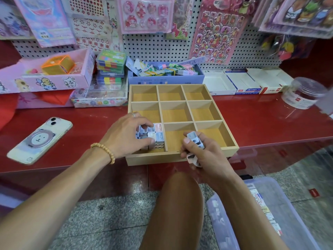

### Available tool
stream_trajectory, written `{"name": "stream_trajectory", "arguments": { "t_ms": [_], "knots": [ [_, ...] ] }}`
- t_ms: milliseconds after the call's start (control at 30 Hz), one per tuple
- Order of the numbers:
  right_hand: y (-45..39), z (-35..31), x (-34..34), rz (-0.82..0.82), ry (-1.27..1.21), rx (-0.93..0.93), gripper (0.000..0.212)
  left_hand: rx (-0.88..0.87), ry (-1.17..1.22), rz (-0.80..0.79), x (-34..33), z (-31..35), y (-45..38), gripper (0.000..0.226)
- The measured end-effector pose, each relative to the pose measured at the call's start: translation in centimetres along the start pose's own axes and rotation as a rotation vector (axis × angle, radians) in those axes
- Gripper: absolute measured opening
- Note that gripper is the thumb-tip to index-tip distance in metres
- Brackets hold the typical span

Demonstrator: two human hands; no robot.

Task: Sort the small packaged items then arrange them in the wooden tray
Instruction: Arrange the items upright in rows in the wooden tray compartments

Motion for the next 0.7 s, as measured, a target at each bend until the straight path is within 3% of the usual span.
{"name": "stream_trajectory", "arguments": {
  "t_ms": [100,300,400,533,700],
  "knots": [
    [-0.7,-0.1,-0.7,-0.02,0.096,0.096,0.023,0.002,0.227,0.09,0.9,1.5,0.0,0.01],
    [-1.3,-1.1,-2.4,0.022,0.361,0.355,0.029,0.122,0.508,-0.138,-0.2,4.7,-0.3,0.027],
    [-1.3,-1.2,-2.8,0.049,0.432,0.377,0.044,0.15,0.571,-0.129,-0.6,5.2,-0.2,0.026],
    [-1.3,-0.7,-2.1,0.088,0.395,0.233,0.064,0.179,0.596,-0.057,0.0,4.0,-0.4,0.023],
    [-1.6,0.9,-1.4,0.078,-0.053,-0.093,0.046,0.201,0.335,0.033,1.5,0.9,0.2,0.035]
  ]
}}
Point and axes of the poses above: each hand's wrist, its own y-axis away from the middle knuckle, its own x-axis out of the back of the hand, z = x × y, the point moved 5 cm from there along -y, towards the middle knuckle, and after that the axes turned 7 degrees about y, right-handed, at the moved point
